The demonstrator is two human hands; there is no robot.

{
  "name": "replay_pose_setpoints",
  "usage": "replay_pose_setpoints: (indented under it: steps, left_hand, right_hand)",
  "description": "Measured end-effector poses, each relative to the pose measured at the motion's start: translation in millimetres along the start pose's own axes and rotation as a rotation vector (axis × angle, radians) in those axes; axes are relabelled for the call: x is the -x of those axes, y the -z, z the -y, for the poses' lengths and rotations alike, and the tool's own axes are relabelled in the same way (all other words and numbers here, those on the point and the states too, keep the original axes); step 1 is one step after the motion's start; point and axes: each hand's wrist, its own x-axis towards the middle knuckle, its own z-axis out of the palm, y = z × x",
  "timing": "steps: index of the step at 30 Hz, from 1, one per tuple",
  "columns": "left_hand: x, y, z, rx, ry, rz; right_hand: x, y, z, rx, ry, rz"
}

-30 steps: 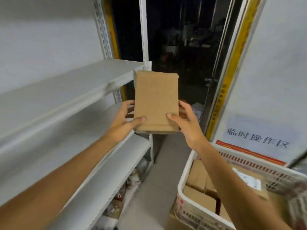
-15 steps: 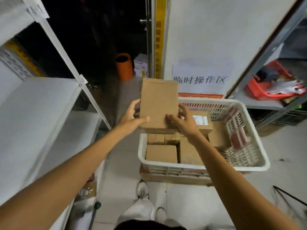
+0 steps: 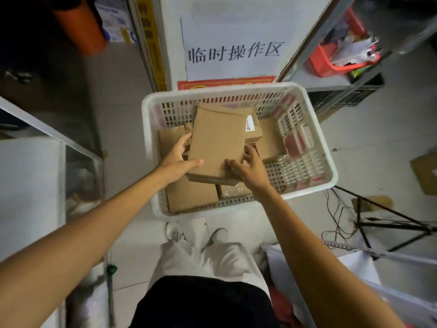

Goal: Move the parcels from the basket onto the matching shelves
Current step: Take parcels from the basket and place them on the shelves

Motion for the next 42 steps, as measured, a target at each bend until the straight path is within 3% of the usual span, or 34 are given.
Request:
replay_pose_setpoints:
  steps: [5, 9, 13, 19, 24, 28, 34, 42]
  left_hand:
    - [-13.3, -3.8, 20.8, -0.071, -0.004, 0.036]
    - [-30.6, 1.1, 39.1, -0.393, 0.071, -0.057]
    - [-64.6, -1.4, 55.3, -0.496, 0.141, -0.139]
    - [-106.1, -0.5, 83.6, -0.529, 0.146, -0.297]
    - [-114.3, -8.0, 107.3, -0.863, 0.164, -0.285]
    - [-111.4, -6.1, 108.4, -1.117, -0.021, -0.200]
    - [-115.3, 2.5, 100.7, -1.231, 0.005, -0.085]
    - [-109.3, 13.1, 89.3, -0.986, 0.023, -0.045]
  right_hand:
    - [-37.2, -17.0, -18.5, -0.048, -0.077, 0.096]
    - [-82.3, -32.9, -28.8, -0.080, -0.133, 0.211]
    - [-125.9, -47.6, -39.5, -0.066, -0.147, 0.295]
    - [-172.4, -69.5, -49.7, 0.004, -0.049, 0.342]
    - [-188.9, -95.2, -71.4, 0.090, 0.050, 0.313]
    - [-192.5, -101.5, -80.5, 0.107, 0.069, 0.319]
    - [-189.4, -109.8, -83.6, 0.130, 0.081, 0.294]
    - [-183.9, -112.7, -69.6, 0.216, -0.009, 0.257]
